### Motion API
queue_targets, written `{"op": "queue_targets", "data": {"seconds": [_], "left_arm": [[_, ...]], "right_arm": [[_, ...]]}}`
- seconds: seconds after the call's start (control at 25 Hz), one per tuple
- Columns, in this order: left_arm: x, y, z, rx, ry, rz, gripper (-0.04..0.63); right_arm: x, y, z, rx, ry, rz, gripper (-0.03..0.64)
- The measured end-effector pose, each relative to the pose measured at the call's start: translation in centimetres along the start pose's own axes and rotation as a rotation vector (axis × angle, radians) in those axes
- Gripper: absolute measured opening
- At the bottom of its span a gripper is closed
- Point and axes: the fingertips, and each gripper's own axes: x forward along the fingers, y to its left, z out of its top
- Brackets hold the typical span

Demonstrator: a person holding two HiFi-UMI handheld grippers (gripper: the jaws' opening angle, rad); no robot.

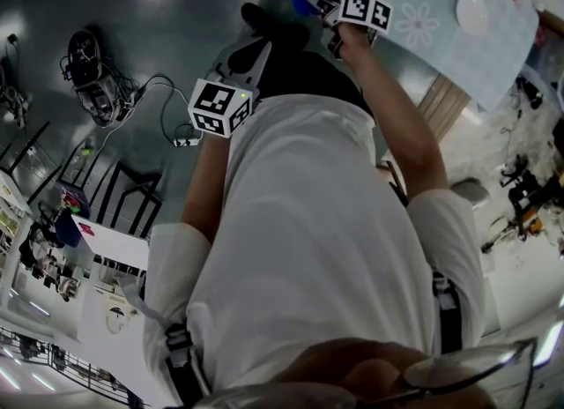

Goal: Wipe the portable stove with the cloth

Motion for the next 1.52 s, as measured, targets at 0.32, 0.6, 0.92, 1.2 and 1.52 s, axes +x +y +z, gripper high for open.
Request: {"op": "queue_targets", "data": {"seconds": [0.32,0.6,0.92,1.2,1.52], "left_arm": [[1.0,-2.5,0.4,0.029,0.008,-0.006,0.034],[0.7,-4.1,0.8,0.052,0.001,0.007,0.034],[-0.2,-5.5,1.6,0.063,-0.029,0.027,0.034],[-0.7,-5.8,2.4,0.075,-0.046,0.027,0.032],[0.3,-6.8,2.8,0.054,-0.051,-0.032,0.033]], "right_arm": [[-1.8,-0.6,0.3,-0.046,0.0,-0.001,0.115],[-3.2,-0.7,0.0,-0.083,-0.003,-0.011,0.114],[-6.3,0.6,0.0,-0.103,-0.023,0.0,0.112],[-10.7,1.2,1.9,-0.158,-0.052,-0.019,0.112],[-15.7,0.3,5.3,-0.386,-0.027,-0.127,0.113]]}}
